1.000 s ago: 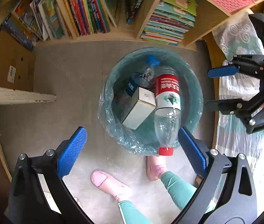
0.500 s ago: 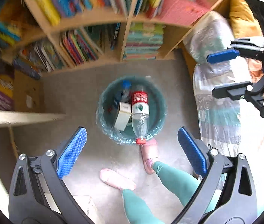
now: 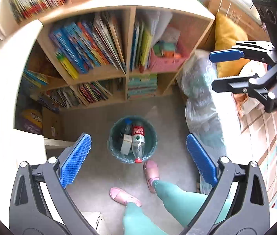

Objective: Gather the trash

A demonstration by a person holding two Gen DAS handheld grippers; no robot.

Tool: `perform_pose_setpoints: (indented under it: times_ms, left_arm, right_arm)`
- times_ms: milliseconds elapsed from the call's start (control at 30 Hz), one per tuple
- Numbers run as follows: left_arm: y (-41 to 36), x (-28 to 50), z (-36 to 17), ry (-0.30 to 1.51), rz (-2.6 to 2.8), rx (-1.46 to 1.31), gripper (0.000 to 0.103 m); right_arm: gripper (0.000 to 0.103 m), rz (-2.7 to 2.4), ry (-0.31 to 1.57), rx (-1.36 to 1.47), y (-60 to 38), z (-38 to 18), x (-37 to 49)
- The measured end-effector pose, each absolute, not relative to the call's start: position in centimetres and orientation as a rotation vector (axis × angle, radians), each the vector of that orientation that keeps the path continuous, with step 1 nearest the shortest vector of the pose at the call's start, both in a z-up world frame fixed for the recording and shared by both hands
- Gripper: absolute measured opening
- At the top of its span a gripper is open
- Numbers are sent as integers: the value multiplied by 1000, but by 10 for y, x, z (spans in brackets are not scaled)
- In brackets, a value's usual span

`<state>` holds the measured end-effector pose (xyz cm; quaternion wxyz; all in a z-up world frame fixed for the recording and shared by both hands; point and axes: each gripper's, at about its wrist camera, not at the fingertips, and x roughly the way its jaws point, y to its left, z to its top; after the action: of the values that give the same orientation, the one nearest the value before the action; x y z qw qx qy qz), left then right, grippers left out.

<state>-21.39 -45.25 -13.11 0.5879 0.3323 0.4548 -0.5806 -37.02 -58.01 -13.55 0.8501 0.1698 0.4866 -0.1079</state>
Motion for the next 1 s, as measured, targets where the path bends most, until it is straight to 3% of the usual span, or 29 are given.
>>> perform_pose_setpoints:
  times_ms: [267,533,733,800,1000]
  left_arm:
    - [-406,-183,-50,904,-1186,715,96]
    - [-333,-132,7,859,-976,536,96]
    - [-266,-94,20,886,-722,396,96]
    - [-237,-84,21,895,-631,346,96]
    - [-143,-62,22,911,-390,193,96]
  right_arm:
    - [75,-107,920,215,-555,-55,-317]
    - [81,121,882,56,-507,-17,-236]
    - [82,298,882,-9,-458,-12,-171]
    - [88,356,872,-13,-439,-11,-151]
    - [91,472,860,-34,-372,-11,-95]
